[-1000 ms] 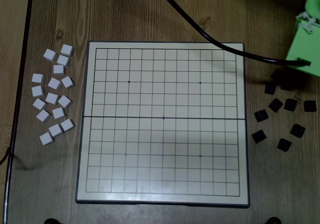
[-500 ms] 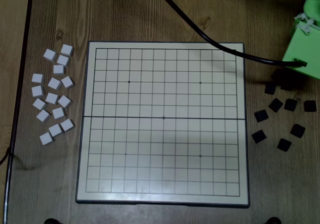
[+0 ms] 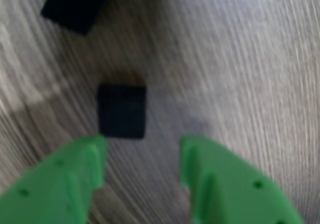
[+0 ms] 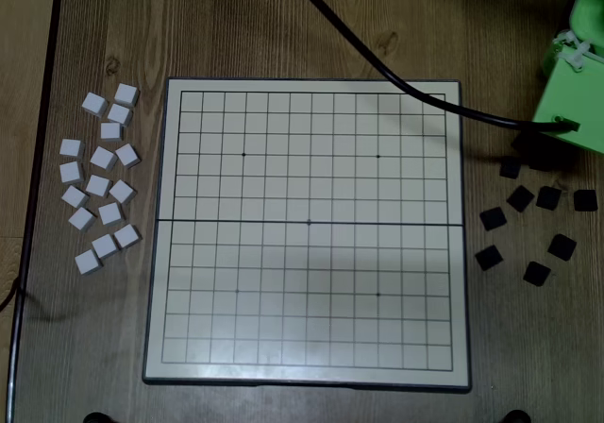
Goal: Grasp a Black stone and put it on the board on position (0,0).
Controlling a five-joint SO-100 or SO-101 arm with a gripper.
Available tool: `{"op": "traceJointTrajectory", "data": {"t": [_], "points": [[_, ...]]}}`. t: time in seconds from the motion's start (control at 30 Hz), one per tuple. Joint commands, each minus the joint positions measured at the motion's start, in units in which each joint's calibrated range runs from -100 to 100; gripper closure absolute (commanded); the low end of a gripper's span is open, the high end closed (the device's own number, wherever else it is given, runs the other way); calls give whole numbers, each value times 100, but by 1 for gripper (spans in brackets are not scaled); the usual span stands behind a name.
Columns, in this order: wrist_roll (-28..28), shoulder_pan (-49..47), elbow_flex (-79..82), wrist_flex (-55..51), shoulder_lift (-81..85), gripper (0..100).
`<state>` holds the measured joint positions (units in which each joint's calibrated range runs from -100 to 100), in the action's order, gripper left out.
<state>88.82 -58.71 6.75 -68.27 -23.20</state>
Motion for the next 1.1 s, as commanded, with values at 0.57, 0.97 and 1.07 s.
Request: {"op": "traceJointTrajectory", "data": {"t": [0.57, 0.97, 1.07], "points": [[-44, 113, -636, 109, 35, 87], [-54, 122, -540, 299, -50, 87], [-44, 122, -491, 324, -58, 87]]}}
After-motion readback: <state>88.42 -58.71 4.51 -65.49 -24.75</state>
